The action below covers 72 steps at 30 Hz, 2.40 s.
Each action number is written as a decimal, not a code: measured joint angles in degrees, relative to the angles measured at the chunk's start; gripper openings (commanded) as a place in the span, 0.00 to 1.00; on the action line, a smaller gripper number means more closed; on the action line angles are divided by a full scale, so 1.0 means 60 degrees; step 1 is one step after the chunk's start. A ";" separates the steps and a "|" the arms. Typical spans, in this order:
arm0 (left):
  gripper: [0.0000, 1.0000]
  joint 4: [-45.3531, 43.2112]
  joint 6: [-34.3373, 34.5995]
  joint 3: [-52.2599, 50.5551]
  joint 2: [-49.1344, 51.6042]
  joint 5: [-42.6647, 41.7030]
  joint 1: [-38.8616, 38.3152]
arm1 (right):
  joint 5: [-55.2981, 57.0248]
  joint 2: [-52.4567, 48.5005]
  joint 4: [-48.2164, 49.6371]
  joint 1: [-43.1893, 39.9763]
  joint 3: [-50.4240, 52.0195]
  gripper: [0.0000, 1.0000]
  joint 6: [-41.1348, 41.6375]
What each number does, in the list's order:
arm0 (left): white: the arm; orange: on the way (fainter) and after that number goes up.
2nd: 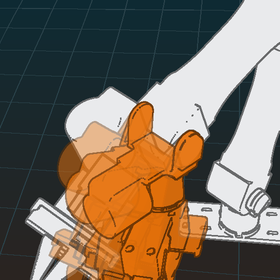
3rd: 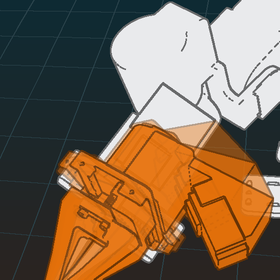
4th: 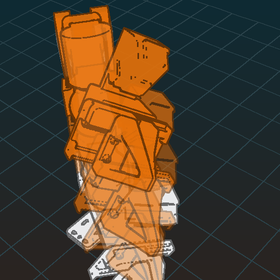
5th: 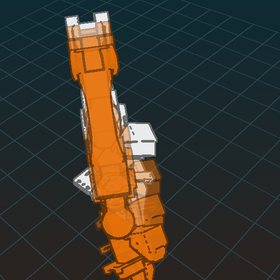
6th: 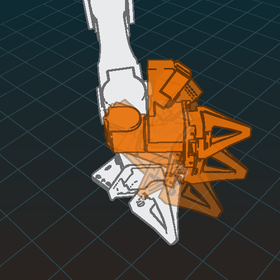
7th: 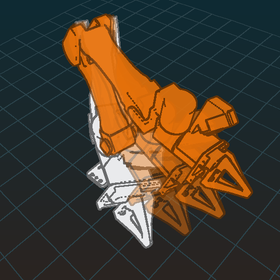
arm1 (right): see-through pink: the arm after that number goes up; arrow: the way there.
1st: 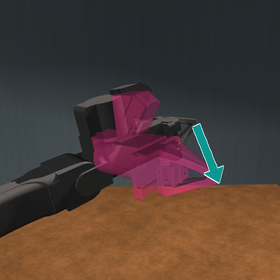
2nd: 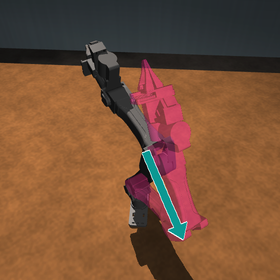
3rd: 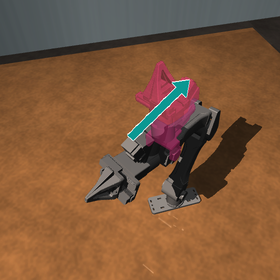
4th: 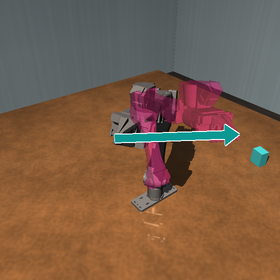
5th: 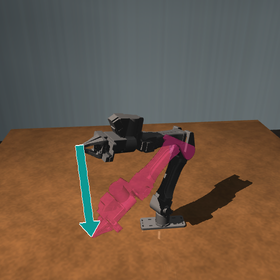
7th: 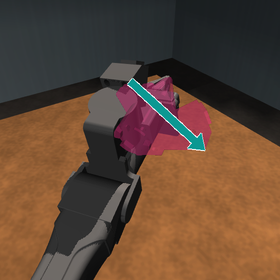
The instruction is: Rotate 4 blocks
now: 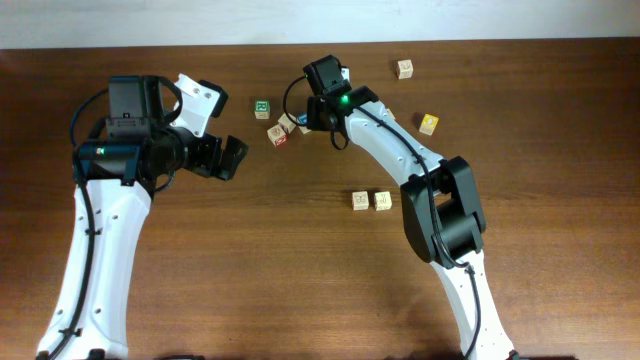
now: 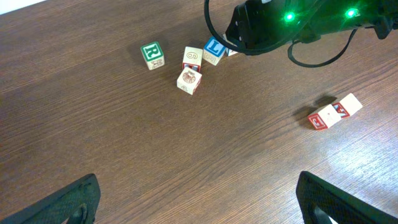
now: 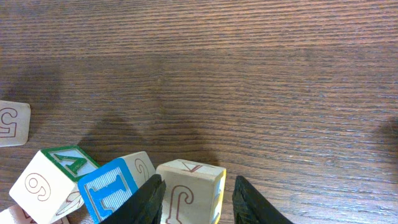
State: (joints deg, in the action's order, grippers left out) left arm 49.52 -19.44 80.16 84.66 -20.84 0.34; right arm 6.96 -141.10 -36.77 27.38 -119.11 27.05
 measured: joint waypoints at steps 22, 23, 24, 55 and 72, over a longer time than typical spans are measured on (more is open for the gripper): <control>0.99 0.0000 0.0000 0.0000 0.0000 0.0000 0.0000 | -0.0029 -0.0284 0.0146 -0.0004 0.0004 0.31 -0.0933; 0.99 0.0000 0.0000 0.0000 0.0000 0.0004 0.0000 | -0.0018 -0.0284 0.0146 -0.0004 0.0004 0.28 -0.0998; 0.99 0.0000 0.0000 0.0000 0.0000 0.0004 0.0000 | -0.0011 -0.0284 0.0142 -0.0004 0.0004 0.26 -0.1045; 0.99 0.0000 0.0000 0.0000 0.0000 0.0000 0.0000 | -0.2546 0.0153 -0.6910 0.0707 -0.0353 0.29 -0.0754; 0.99 0.0000 0.0000 0.0000 0.0000 0.0000 0.0000 | -0.2412 0.0149 -0.6932 0.0721 -0.0630 0.47 -0.0801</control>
State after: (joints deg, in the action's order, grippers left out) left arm 49.52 -19.44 80.16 84.66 -20.84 0.34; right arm -7.51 -140.20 -78.37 31.70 -122.89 22.24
